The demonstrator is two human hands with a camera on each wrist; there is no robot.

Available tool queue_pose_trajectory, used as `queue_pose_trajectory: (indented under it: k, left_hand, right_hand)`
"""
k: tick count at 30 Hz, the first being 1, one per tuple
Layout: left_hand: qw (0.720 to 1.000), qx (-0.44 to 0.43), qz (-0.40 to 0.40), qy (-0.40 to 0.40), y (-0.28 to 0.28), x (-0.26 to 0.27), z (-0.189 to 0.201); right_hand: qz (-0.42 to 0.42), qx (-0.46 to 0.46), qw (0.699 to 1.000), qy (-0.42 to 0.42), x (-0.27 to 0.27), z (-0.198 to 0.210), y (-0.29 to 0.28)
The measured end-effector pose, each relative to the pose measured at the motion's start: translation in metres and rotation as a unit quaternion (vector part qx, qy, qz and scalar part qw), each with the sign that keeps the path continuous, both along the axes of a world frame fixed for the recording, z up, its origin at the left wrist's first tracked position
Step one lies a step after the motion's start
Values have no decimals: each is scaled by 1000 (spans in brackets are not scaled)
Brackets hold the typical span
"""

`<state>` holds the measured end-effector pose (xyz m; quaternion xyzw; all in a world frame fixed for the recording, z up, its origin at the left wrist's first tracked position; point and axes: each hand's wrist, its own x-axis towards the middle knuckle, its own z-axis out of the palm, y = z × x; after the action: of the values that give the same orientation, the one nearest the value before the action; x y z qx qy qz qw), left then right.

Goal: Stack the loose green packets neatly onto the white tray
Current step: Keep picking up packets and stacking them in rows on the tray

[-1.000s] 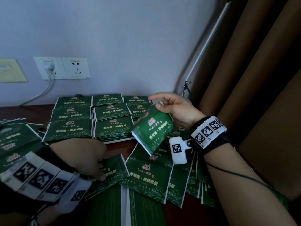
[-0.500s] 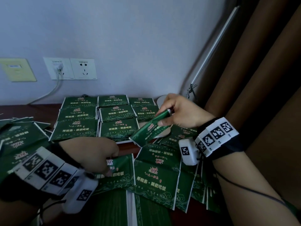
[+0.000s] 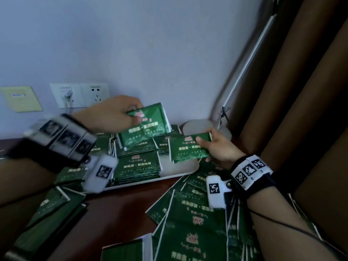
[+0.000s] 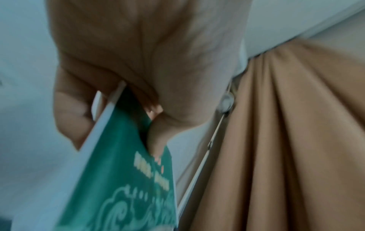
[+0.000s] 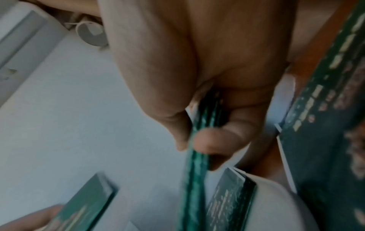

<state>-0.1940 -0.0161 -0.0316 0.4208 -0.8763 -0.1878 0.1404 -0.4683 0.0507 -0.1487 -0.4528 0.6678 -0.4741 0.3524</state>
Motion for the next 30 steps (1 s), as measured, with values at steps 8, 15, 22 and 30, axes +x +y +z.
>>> queue_pose_trajectory:
  k: [8,15,22,30]
  left_hand:
    - [995,38,-15,-93,-71,-108,-23]
    - [993,52,-7,-104,-85,-126,-53]
    - [988,-7,-20,-156,-82,-129,-73]
    - [977,-8,-112,-181,-54,-126,-75]
  right_hand:
    - [34,95,993,-64,-6,-11,-1]
    - [36,74,996,-47,-4,-12,0]
    - [16,109,994,26,-6,-13,-6]
    - [9,110,993,42,-6,-14,-6]
